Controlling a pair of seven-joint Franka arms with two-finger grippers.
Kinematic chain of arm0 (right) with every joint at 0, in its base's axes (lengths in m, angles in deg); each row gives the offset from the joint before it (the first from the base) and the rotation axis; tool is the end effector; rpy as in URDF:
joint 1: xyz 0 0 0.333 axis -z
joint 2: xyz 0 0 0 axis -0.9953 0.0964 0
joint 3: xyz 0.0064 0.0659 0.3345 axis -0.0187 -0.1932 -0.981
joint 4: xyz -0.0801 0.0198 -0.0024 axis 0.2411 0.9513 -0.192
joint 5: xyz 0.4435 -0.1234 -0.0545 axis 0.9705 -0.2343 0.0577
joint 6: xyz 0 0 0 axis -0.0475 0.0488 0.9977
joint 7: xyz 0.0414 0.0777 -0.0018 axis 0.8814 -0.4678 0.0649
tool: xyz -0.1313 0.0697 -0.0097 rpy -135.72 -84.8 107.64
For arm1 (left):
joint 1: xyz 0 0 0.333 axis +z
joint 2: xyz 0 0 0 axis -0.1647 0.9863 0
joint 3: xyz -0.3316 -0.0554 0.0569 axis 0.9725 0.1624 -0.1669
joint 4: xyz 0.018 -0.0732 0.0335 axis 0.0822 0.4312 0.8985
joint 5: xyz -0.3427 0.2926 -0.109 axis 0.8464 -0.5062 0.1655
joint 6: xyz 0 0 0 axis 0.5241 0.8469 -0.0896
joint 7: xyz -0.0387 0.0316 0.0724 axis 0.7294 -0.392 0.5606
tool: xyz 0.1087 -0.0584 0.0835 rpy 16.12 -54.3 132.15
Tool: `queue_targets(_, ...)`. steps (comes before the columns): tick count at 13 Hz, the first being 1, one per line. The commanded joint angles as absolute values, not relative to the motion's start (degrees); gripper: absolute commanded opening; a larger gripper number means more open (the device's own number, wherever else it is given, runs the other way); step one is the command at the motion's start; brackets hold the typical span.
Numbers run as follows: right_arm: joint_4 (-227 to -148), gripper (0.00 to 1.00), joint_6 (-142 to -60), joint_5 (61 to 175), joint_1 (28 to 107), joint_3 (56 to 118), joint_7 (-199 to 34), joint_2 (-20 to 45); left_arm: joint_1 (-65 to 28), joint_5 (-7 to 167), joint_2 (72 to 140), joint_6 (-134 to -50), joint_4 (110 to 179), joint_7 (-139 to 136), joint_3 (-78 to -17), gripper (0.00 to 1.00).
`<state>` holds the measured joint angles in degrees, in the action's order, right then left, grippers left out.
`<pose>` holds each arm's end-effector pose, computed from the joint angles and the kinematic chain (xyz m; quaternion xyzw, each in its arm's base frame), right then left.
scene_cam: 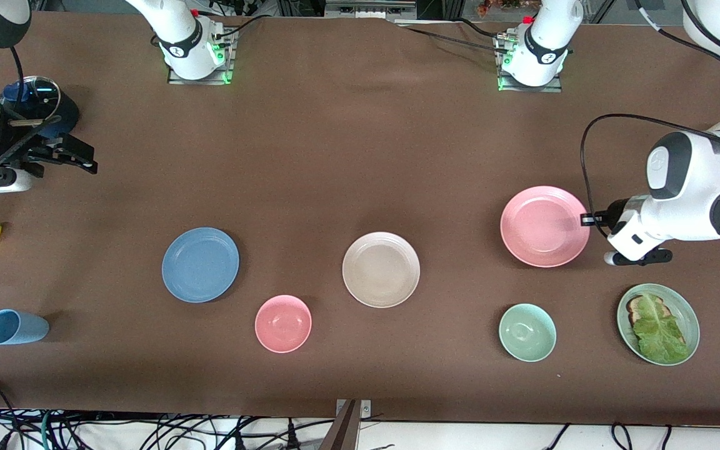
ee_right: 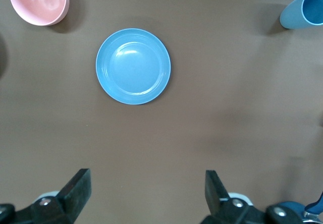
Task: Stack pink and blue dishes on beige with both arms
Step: 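Slide the pink plate with the left gripper onto the beige plate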
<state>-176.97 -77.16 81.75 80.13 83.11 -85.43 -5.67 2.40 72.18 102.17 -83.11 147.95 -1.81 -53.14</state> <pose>0.6561 0.0336 0.5606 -0.9988 -0.0418 0.0232 0.0051 0.6633 -0.0060 0.2607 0.9859 0.0602 -0.1502 0.0415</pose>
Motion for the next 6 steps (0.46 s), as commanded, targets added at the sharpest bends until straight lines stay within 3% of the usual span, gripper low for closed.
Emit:
queue_targets(1,-177.52,1.0,-76.87,82.4,80.25,83.14,-85.98,-6.27,2.74,74.29,101.66,-82.1,147.25,-7.65,-48.39,0.0)
queue_targets(6,-177.52,1.0,-76.87,82.4,80.25,83.14,-85.98,-6.27,-3.75,78.42,106.22,-84.1,141.28,-15.92,-45.29,0.0)
